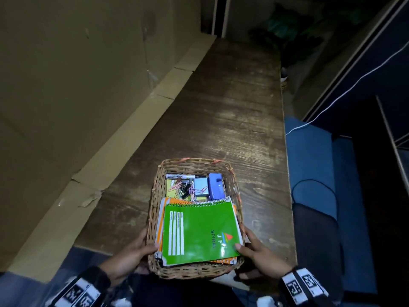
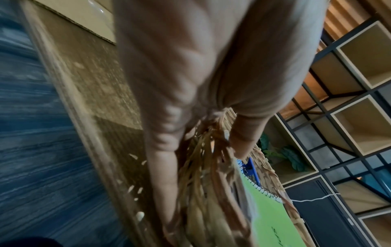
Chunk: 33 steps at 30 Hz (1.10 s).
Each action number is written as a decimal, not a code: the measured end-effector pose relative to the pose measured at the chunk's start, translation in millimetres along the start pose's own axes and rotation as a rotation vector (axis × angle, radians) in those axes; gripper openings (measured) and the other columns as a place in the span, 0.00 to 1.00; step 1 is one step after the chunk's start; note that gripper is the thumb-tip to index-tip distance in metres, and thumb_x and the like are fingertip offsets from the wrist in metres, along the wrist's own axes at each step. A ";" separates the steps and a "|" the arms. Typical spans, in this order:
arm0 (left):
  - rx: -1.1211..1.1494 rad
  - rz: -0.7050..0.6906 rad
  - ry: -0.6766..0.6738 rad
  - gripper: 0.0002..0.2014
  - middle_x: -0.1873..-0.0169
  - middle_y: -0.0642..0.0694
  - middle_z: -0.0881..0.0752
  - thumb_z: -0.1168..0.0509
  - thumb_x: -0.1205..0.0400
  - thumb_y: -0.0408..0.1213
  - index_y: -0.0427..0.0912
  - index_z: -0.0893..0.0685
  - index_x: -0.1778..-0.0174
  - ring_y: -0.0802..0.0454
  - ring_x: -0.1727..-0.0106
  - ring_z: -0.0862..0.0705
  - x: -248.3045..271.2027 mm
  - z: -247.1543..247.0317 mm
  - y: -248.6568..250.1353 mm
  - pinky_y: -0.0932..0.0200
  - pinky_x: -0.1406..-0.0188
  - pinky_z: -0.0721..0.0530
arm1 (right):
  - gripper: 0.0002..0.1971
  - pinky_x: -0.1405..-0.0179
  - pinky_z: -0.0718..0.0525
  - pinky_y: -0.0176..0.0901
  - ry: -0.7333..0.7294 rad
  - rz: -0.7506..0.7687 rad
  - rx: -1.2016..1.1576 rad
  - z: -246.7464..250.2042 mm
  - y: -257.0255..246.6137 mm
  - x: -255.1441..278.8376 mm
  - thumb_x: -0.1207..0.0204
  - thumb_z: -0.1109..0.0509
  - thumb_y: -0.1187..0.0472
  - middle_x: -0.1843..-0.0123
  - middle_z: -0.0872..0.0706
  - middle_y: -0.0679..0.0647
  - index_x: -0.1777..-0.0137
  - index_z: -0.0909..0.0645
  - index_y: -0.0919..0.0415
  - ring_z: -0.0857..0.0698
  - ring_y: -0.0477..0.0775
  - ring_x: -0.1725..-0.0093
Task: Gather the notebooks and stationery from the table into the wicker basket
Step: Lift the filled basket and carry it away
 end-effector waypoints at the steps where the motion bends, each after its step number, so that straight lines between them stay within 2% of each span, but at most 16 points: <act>1: 0.025 0.016 -0.011 0.52 0.35 0.48 0.15 0.17 0.45 0.54 0.68 0.37 0.27 0.43 0.40 0.12 -1.6 -0.5 -3.8 0.39 0.48 0.12 | 0.28 0.57 0.10 0.56 0.005 -0.004 -0.038 -2.4 3.7 -0.9 0.20 0.35 0.55 0.35 0.16 0.45 0.27 0.41 0.30 0.11 0.55 0.45; 2: 0.076 0.019 -0.013 0.46 0.35 0.46 0.14 0.19 0.35 0.45 0.67 0.37 0.25 0.41 0.41 0.12 -2.1 -0.8 -2.3 0.37 0.50 0.12 | 0.27 0.56 0.10 0.56 0.016 0.000 -0.072 -3.9 6.4 -1.8 0.19 0.35 0.55 0.35 0.16 0.45 0.27 0.39 0.30 0.11 0.53 0.46; 3: 0.134 0.012 -0.022 0.39 0.35 0.43 0.14 0.26 0.25 0.35 0.65 0.37 0.24 0.39 0.42 0.12 -2.6 -3.2 2.9 0.34 0.51 0.12 | 0.26 0.55 0.10 0.56 0.027 0.003 -0.131 -4.8 10.2 -4.2 0.19 0.35 0.56 0.34 0.16 0.47 0.28 0.37 0.30 0.11 0.54 0.47; 4: 0.182 0.016 -0.032 0.35 0.36 0.40 0.14 0.34 0.20 0.27 0.62 0.37 0.23 0.38 0.43 0.11 -4.5 -4.2 7.3 0.33 0.53 0.12 | 0.25 0.53 0.11 0.59 0.039 0.000 -0.191 -5.1 13.5 -6.7 0.19 0.35 0.56 0.34 0.16 0.48 0.28 0.34 0.31 0.11 0.56 0.46; 6: 0.227 0.035 -0.047 0.36 0.38 0.35 0.14 0.42 0.19 0.21 0.60 0.38 0.21 0.36 0.48 0.10 -11.1 -4.0 12.3 0.33 0.59 0.11 | 0.23 0.47 0.14 0.67 0.062 0.004 -0.312 -4.5 15.7 -11.1 0.20 0.34 0.56 0.33 0.16 0.48 0.31 0.30 0.31 0.12 0.60 0.43; 8: 0.220 0.046 -0.040 0.37 0.41 0.34 0.13 0.42 0.19 0.19 0.59 0.39 0.20 0.35 0.51 0.09 -18.0 -3.0 19.1 0.31 0.61 0.12 | 0.21 0.48 0.14 0.67 0.106 0.006 -0.406 -1.3 15.8 -15.5 0.19 0.35 0.58 0.35 0.15 0.48 0.34 0.27 0.30 0.12 0.60 0.45; 11: 0.168 0.065 -0.052 0.37 0.47 0.35 0.10 0.43 0.19 0.19 0.58 0.40 0.19 0.34 0.52 0.09 -33.1 -2.3 28.9 0.28 0.58 0.13 | 0.19 0.57 0.13 0.58 0.180 0.021 -0.457 3.1 8.9 -16.7 0.18 0.37 0.58 0.34 0.16 0.49 0.35 0.27 0.31 0.13 0.58 0.48; 15: 0.128 0.085 -0.097 0.37 0.60 0.39 0.07 0.47 0.18 0.17 0.58 0.41 0.19 0.37 0.62 0.08 -54.8 -5.4 49.6 0.30 0.65 0.12 | 0.18 0.57 0.13 0.60 0.295 0.009 -0.496 9.8 0.0 -19.3 0.16 0.41 0.59 0.36 0.16 0.52 0.35 0.28 0.33 0.13 0.61 0.48; 18: 0.052 0.071 -0.138 0.37 0.53 0.36 0.08 0.46 0.19 0.17 0.60 0.38 0.21 0.36 0.56 0.09 -71.0 -7.7 68.0 0.30 0.59 0.12 | 0.19 0.65 0.13 0.54 0.382 -0.007 -0.490 16.7 -10.7 -20.5 0.15 0.44 0.60 0.39 0.14 0.53 0.31 0.30 0.35 0.12 0.57 0.55; 20: 0.035 0.060 -0.169 0.36 0.48 0.37 0.09 0.44 0.19 0.18 0.62 0.35 0.23 0.36 0.52 0.09 -80.8 -12.3 85.1 0.30 0.56 0.13 | 0.19 0.64 0.11 0.57 0.430 0.003 -0.502 25.9 -19.5 -22.0 0.14 0.46 0.60 0.42 0.14 0.51 0.31 0.30 0.36 0.12 0.57 0.56; 23: 0.015 0.037 -0.227 0.37 0.46 0.39 0.09 0.43 0.20 0.19 0.66 0.35 0.26 0.36 0.49 0.09 -99.8 -25.4 115.5 0.26 0.51 0.16 | 0.18 0.58 0.12 0.58 0.491 0.031 -0.498 48.7 -42.2 -19.7 0.14 0.48 0.61 0.49 0.18 0.45 0.31 0.33 0.38 0.14 0.54 0.57; 26: -0.018 0.007 -0.283 0.38 0.39 0.40 0.12 0.44 0.19 0.18 0.68 0.35 0.26 0.32 0.44 0.12 -126.0 -46.5 152.7 0.22 0.50 0.18 | 0.19 0.63 0.13 0.53 0.546 0.050 -0.468 83.6 -68.9 -19.5 0.13 0.48 0.60 0.48 0.19 0.49 0.26 0.35 0.42 0.16 0.54 0.60; 28: -0.044 -0.016 -0.311 0.37 0.35 0.39 0.15 0.45 0.18 0.19 0.64 0.37 0.23 0.31 0.46 0.11 -145.3 -61.7 180.7 0.28 0.58 0.13 | 0.19 0.60 0.13 0.54 0.583 0.064 -0.465 110.8 -86.9 -22.3 0.13 0.48 0.61 0.49 0.22 0.49 0.27 0.35 0.41 0.18 0.52 0.61; 30: -0.051 -0.034 -0.323 0.36 0.34 0.35 0.16 0.47 0.18 0.18 0.61 0.37 0.22 0.33 0.58 0.09 -165.3 -78.9 207.4 0.42 0.75 0.11 | 0.19 0.59 0.14 0.56 0.608 0.084 -0.460 140.6 -104.3 -29.7 0.14 0.48 0.61 0.48 0.21 0.49 0.28 0.36 0.40 0.17 0.55 0.59; 31: -0.048 -0.042 -0.323 0.35 0.34 0.33 0.17 0.48 0.18 0.17 0.60 0.37 0.23 0.35 0.63 0.08 -174.5 -87.6 220.4 0.47 0.81 0.12 | 0.19 0.59 0.13 0.55 0.622 0.094 -0.449 156.2 -113.9 -35.0 0.14 0.48 0.60 0.44 0.20 0.51 0.28 0.36 0.38 0.17 0.56 0.58; 33: -0.063 -0.084 -0.310 0.35 0.38 0.37 0.14 0.49 0.18 0.17 0.58 0.37 0.21 0.37 0.62 0.08 -194.9 -102.2 244.9 0.45 0.79 0.11 | 0.20 0.56 0.12 0.56 0.655 0.127 -0.374 188.4 -131.6 -47.4 0.14 0.48 0.60 0.32 0.21 0.55 0.25 0.37 0.40 0.16 0.57 0.54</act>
Point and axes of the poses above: each hand's wrist, its own x-axis away from the middle knuckle, its own z-axis out of the back of the hand, y = z × x, the point moved 9 cm from there along -x, towards the middle knuckle
